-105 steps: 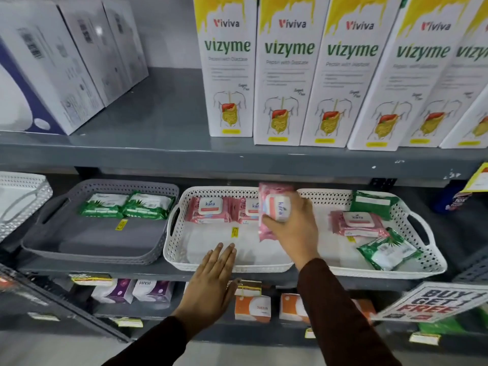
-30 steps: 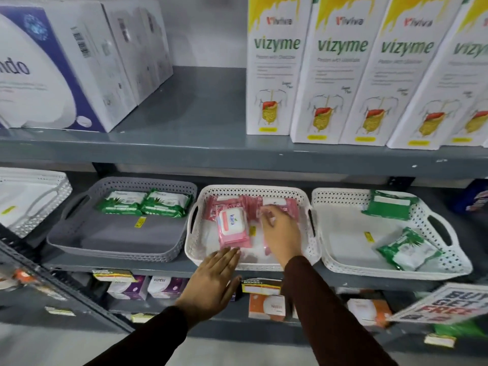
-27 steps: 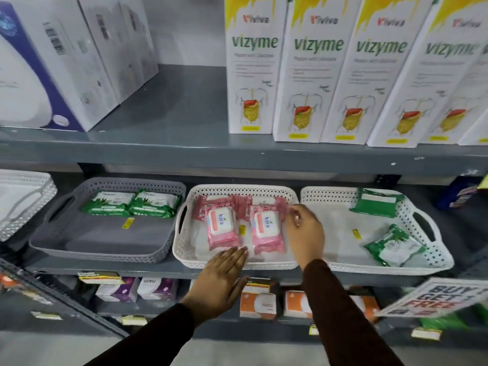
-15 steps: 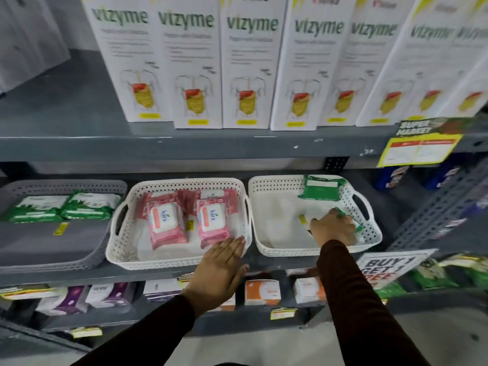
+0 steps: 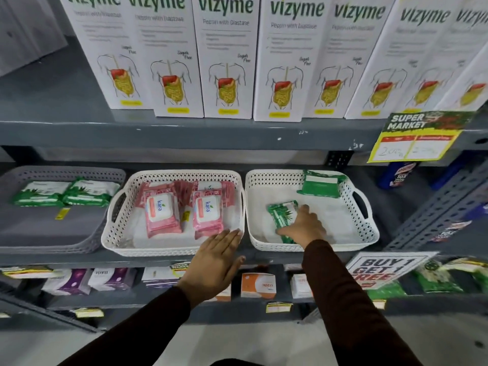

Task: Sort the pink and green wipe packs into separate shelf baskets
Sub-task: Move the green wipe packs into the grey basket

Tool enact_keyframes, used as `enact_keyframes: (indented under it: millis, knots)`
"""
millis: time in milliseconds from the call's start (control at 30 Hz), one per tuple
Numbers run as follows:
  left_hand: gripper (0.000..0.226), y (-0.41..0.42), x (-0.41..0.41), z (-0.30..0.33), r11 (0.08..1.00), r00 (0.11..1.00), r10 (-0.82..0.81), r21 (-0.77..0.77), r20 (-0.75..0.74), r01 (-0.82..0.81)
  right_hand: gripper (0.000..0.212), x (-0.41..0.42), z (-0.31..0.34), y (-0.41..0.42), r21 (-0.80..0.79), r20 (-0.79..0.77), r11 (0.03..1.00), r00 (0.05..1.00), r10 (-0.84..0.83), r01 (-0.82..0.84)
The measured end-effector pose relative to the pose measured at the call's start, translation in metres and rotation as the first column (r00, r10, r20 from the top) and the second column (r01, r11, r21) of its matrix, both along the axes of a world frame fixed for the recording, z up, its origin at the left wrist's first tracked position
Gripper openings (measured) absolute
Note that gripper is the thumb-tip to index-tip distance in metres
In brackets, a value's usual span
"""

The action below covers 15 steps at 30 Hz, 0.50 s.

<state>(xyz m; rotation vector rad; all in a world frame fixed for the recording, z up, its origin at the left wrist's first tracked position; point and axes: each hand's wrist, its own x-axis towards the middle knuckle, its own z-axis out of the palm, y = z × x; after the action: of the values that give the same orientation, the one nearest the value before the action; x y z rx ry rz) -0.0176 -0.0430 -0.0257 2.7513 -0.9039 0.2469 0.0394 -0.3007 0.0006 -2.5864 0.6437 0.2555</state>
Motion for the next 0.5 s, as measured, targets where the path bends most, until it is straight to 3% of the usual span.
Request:
enact_keyframes:
  millis: [100,333,500]
  knots:
    - [0.056,0.015,-0.004,0.0,0.999,1.0,0.027,0.028,-0.009,-0.027,0.085,0.004,-0.004,0.0,0.021,0.006,1.0,1.0,-0.021,0.021]
    - [0.054,0.086,-0.003,0.001,0.993,0.996,0.083,0.084,-0.015,-0.081,0.076,0.002,0.008,0.02,0.175,0.417,0.977,0.89,-0.186,0.122]
    - [0.055,0.149,-0.001,-0.001,0.986,0.987,0.159,0.047,-0.028,-0.157,0.068,0.009,0.036,0.086,0.263,0.665,0.962,0.736,-0.123,-0.076]
